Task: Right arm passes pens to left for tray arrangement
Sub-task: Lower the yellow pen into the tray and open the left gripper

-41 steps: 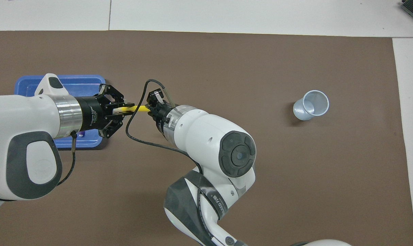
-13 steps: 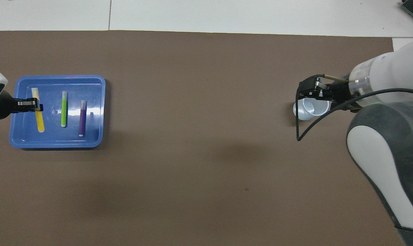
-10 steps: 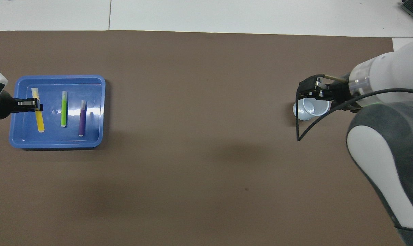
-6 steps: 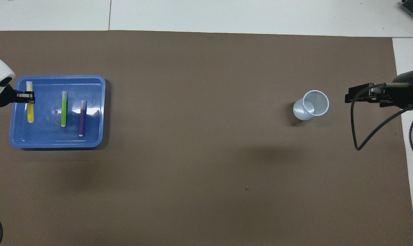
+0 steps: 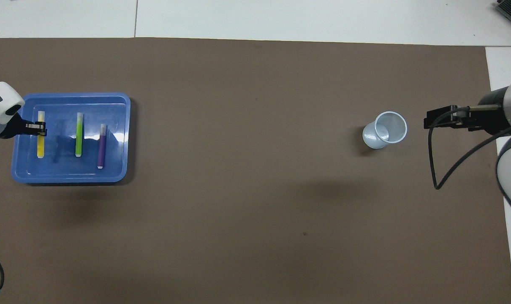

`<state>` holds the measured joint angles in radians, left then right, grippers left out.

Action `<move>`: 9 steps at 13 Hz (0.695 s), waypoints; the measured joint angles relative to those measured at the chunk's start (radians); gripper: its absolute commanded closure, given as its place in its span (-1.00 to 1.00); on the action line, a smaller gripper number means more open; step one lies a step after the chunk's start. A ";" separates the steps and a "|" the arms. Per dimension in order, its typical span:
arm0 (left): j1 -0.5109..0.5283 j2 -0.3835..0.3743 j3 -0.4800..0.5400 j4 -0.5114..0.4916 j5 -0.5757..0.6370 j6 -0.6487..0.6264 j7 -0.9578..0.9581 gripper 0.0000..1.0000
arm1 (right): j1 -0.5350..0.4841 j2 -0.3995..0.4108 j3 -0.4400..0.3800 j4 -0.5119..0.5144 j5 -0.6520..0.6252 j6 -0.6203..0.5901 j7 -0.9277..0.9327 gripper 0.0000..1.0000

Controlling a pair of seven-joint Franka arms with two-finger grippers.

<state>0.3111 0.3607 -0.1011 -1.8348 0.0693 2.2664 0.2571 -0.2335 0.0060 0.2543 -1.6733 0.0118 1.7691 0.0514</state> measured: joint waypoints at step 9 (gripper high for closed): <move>0.011 0.001 0.002 -0.088 0.003 0.096 0.000 0.18 | 0.189 -0.003 -0.243 0.003 -0.045 0.001 -0.055 -1.00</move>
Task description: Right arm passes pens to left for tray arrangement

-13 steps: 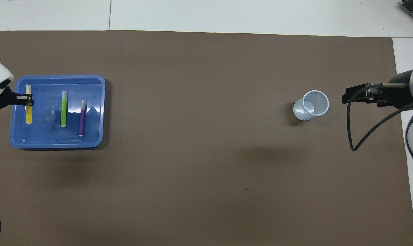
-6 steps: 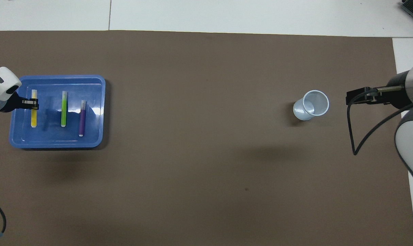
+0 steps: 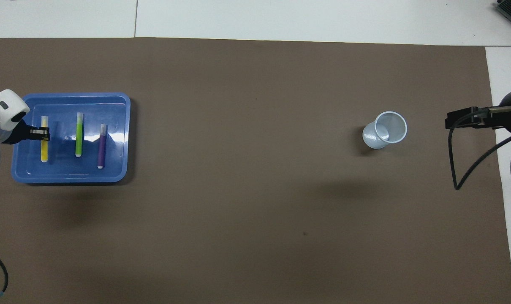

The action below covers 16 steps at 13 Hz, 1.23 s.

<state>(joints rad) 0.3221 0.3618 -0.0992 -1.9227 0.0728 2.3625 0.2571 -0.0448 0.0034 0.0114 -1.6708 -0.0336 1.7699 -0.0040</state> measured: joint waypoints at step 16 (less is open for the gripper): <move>-0.003 -0.046 -0.013 0.059 0.000 0.054 0.000 -1.00 | 0.014 -0.019 -0.005 0.000 0.052 -0.003 0.000 -1.00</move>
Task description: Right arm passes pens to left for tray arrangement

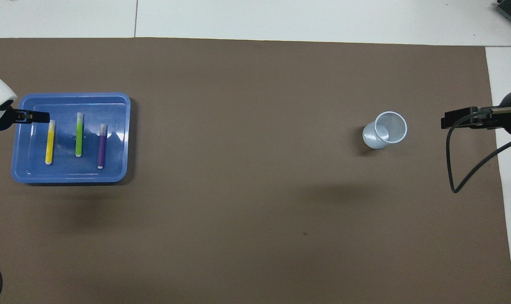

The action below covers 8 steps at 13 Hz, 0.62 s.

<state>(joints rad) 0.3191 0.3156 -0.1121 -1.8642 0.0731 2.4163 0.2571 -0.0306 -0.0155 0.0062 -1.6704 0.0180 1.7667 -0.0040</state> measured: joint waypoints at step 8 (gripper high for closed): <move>-0.077 -0.114 -0.007 0.053 0.000 -0.211 -0.014 -1.00 | 0.000 -0.004 -0.004 0.000 0.000 -0.030 0.000 -1.00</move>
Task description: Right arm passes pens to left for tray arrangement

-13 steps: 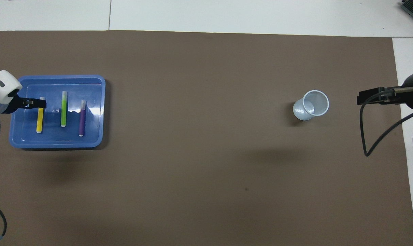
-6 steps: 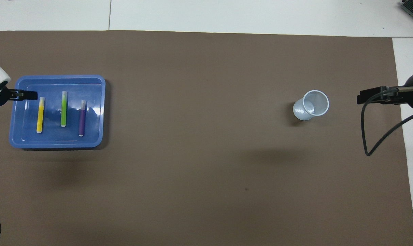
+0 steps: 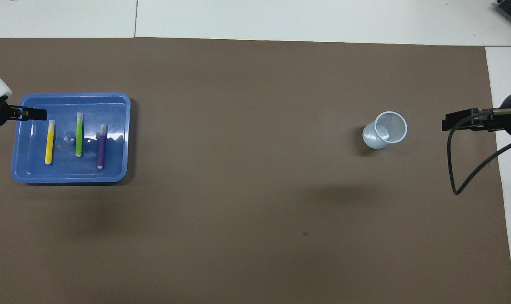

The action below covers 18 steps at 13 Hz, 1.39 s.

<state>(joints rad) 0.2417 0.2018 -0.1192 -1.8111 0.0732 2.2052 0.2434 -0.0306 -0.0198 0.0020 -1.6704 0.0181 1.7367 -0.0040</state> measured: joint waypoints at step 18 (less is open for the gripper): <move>-0.152 -0.235 -0.006 0.191 -0.042 -0.507 -0.187 -1.00 | 0.003 -0.003 0.001 -0.001 0.000 -0.006 0.000 -1.00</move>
<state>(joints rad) 0.0892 -0.0327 -0.1249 -1.6198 0.0316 1.6977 0.0561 -0.0272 -0.0229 0.0029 -1.6713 0.0177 1.7309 -0.0037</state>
